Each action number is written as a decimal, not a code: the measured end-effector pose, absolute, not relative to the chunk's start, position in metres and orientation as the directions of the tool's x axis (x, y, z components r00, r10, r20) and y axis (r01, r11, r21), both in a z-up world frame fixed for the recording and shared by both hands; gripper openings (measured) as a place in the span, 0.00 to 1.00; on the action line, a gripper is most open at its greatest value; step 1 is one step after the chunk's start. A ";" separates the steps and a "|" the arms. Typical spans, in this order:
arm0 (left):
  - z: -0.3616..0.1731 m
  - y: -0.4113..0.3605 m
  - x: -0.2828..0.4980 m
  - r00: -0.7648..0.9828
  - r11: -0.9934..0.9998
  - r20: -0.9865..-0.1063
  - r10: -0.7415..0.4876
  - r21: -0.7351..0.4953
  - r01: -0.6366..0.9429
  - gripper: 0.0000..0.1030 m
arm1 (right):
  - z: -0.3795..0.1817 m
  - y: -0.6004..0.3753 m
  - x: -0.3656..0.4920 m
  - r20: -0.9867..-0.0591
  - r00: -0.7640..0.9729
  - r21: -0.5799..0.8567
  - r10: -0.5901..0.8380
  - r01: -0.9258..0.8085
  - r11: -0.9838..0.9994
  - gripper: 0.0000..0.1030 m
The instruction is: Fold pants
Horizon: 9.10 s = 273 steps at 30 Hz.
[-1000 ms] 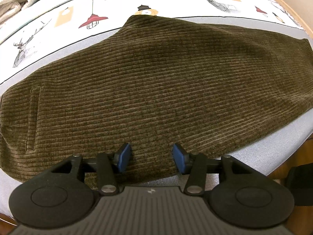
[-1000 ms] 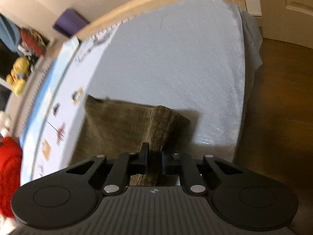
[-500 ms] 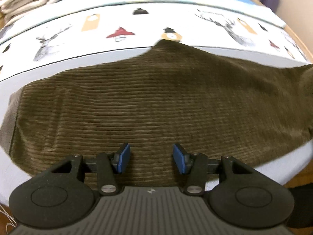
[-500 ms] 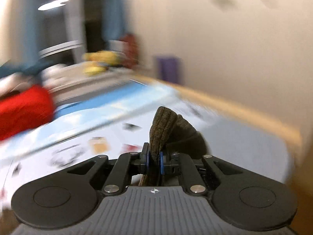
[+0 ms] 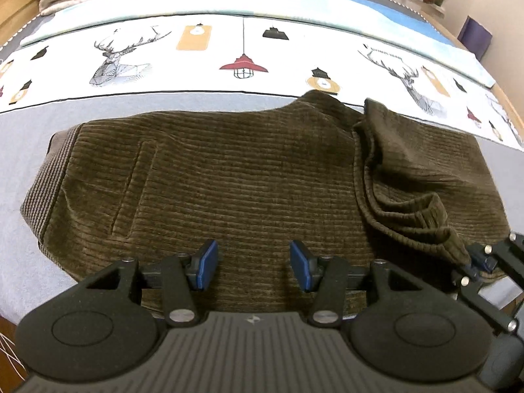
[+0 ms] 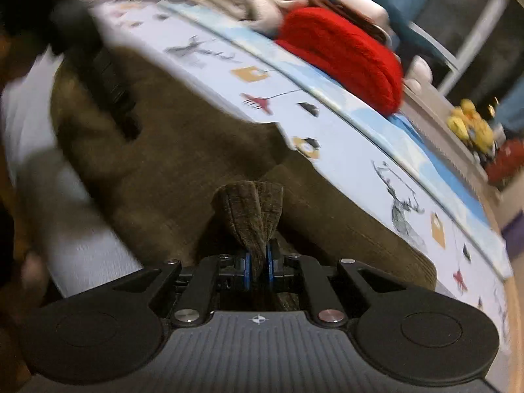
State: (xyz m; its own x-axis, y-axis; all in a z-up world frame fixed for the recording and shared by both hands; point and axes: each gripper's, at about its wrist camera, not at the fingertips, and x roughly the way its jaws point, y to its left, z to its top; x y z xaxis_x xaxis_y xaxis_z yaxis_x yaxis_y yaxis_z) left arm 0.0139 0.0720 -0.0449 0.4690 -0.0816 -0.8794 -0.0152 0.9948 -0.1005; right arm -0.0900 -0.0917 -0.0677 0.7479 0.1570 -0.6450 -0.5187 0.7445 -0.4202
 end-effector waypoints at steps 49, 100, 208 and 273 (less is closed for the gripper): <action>-0.057 0.059 0.019 0.440 0.995 -0.893 -0.091 -0.094 0.015 0.53 | -0.083 -0.091 -0.111 -0.733 0.613 -0.352 0.294 -0.713 0.607 0.54; -0.087 -0.021 0.020 0.262 0.923 -0.895 -0.361 -0.303 0.236 0.26 | -0.091 -0.333 -0.057 -0.845 0.523 0.273 0.111 0.245 0.930 0.41; 0.020 0.204 0.023 0.627 0.931 -0.757 -0.186 -0.339 -0.133 0.25 | -0.010 -0.235 0.022 -0.689 0.715 0.032 0.118 -0.133 0.991 0.63; 0.017 0.012 0.059 0.517 0.970 -0.821 -0.242 -0.200 0.135 0.64 | 0.002 -0.319 0.009 -0.723 0.653 0.362 0.228 0.076 0.929 0.10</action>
State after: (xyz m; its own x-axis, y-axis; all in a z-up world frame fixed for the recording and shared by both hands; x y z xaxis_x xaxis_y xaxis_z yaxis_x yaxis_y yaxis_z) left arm 0.0589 0.0122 0.0166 0.5168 -0.2415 -0.8213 0.1351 0.9704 -0.2003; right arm 0.0091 -0.3191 0.0024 0.6526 0.2276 -0.7227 0.0764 0.9292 0.3617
